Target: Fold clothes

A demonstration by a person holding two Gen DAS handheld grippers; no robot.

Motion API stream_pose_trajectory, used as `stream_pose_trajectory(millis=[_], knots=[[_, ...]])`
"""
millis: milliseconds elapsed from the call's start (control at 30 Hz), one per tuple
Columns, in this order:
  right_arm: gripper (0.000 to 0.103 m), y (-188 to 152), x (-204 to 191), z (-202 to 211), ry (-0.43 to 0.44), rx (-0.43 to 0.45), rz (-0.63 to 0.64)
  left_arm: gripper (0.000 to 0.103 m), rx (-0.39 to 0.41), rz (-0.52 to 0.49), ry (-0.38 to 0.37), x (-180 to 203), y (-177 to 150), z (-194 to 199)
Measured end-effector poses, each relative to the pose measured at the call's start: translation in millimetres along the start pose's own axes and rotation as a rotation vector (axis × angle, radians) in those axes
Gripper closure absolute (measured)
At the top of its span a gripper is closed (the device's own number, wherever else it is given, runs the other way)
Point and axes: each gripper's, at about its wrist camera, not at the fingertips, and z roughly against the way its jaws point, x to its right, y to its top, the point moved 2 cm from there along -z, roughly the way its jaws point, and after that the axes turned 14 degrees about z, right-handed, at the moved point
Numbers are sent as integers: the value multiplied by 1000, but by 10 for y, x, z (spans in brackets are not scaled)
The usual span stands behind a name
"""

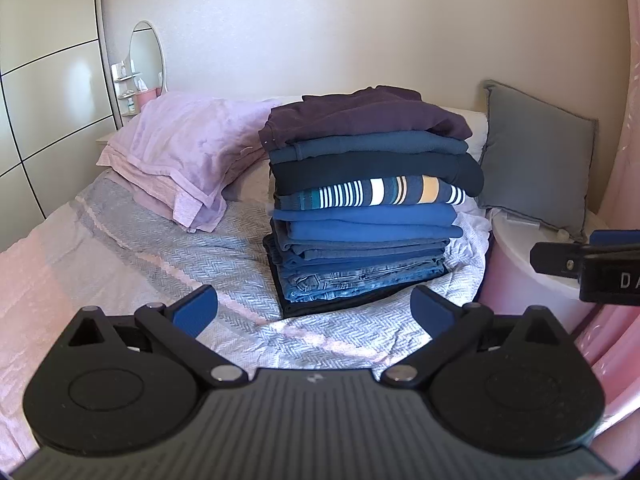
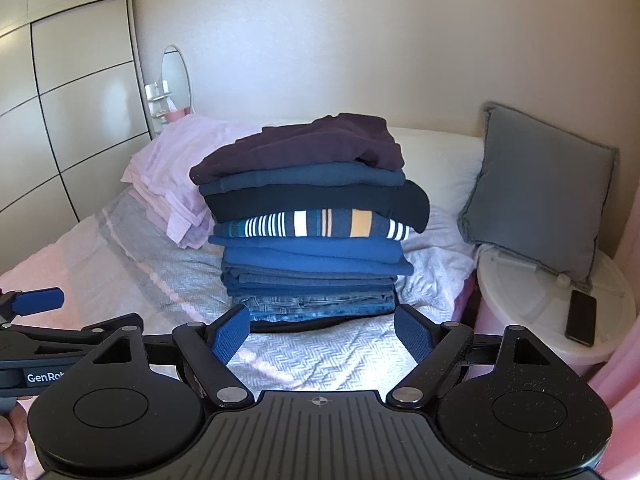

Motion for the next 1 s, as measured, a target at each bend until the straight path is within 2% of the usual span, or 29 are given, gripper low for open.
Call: stream_pose_trajectory(millis=[567, 800, 1000], knots=[[21, -241, 154, -221, 22, 18, 16, 2, 27, -6, 15, 130, -113, -242], [21, -334, 226, -241, 19, 11, -3, 2, -16, -5, -11, 212, -213, -305], [21, -341, 218, -233, 19, 3, 0, 2, -21, 2, -9, 237, -232, -320]])
